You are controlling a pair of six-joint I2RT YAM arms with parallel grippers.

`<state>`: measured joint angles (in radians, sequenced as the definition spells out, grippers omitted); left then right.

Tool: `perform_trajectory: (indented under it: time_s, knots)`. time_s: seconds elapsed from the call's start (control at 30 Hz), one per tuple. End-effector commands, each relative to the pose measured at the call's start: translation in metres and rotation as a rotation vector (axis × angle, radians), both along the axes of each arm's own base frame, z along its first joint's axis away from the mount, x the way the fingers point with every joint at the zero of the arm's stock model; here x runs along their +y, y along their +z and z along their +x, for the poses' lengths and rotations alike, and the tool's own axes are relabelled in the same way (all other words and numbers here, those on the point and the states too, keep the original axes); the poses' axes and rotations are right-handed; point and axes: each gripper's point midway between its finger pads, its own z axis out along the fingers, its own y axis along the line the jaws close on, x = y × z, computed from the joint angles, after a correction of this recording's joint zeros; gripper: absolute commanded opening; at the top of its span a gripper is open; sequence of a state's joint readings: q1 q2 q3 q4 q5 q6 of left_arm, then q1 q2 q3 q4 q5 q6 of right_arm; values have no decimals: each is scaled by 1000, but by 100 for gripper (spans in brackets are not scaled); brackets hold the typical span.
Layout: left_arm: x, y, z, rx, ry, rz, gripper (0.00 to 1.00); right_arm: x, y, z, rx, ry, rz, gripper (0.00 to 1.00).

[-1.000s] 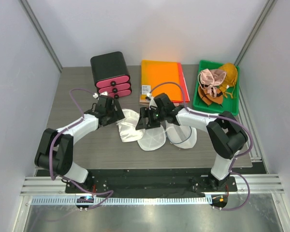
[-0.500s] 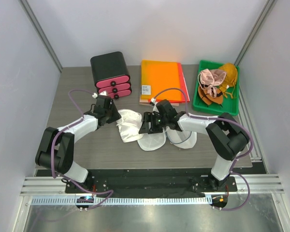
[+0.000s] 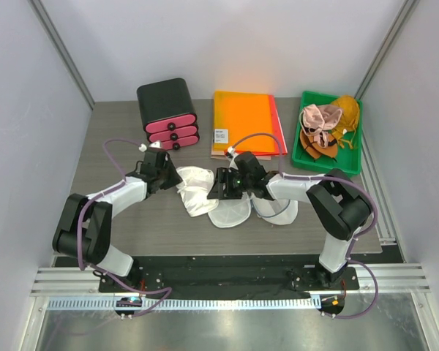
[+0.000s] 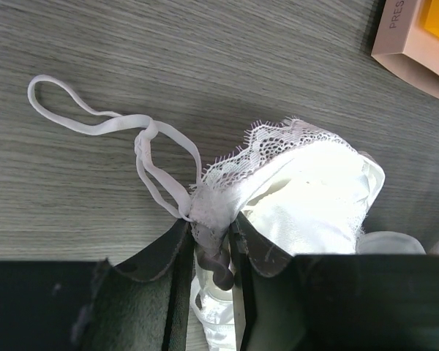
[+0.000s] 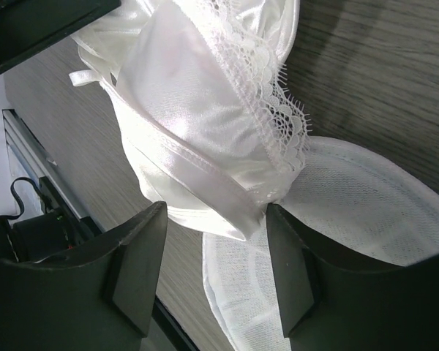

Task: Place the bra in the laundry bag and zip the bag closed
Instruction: Adjust the bra at the center of the board.

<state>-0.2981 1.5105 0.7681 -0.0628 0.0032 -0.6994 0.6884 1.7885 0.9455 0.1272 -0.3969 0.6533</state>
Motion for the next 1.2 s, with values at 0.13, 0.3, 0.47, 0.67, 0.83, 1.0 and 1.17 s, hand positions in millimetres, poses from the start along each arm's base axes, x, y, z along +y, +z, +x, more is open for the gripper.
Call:
perform_trajectory:
  time_s: [0.13, 0.3, 0.47, 0.67, 0.83, 1.0, 1.17]
  knots:
    - [0, 14, 3, -52, -16, -30, 26, 2, 1, 5, -64, -8, -33, 63]
    - [2, 14, 2, -53, -14, -31, 25, -5, -1, 6, -75, -17, -90, 63]
    - [0, 13, 2, -51, -23, -40, 25, -6, 0, 6, -96, -17, -96, 62]
    - [2, 14, -1, -48, -30, -36, 24, 16, 5, 13, -111, 13, 2, 45]
    - [2, 16, -5, -45, -43, -40, 24, 22, 27, 16, -203, 51, 22, 16]
    - [1, 18, -5, -46, -55, -46, 26, 29, 55, 11, -278, 128, 15, 4]
    - [9, 17, -7, -37, -31, -14, 54, 34, 77, 5, -330, 210, 34, 1]
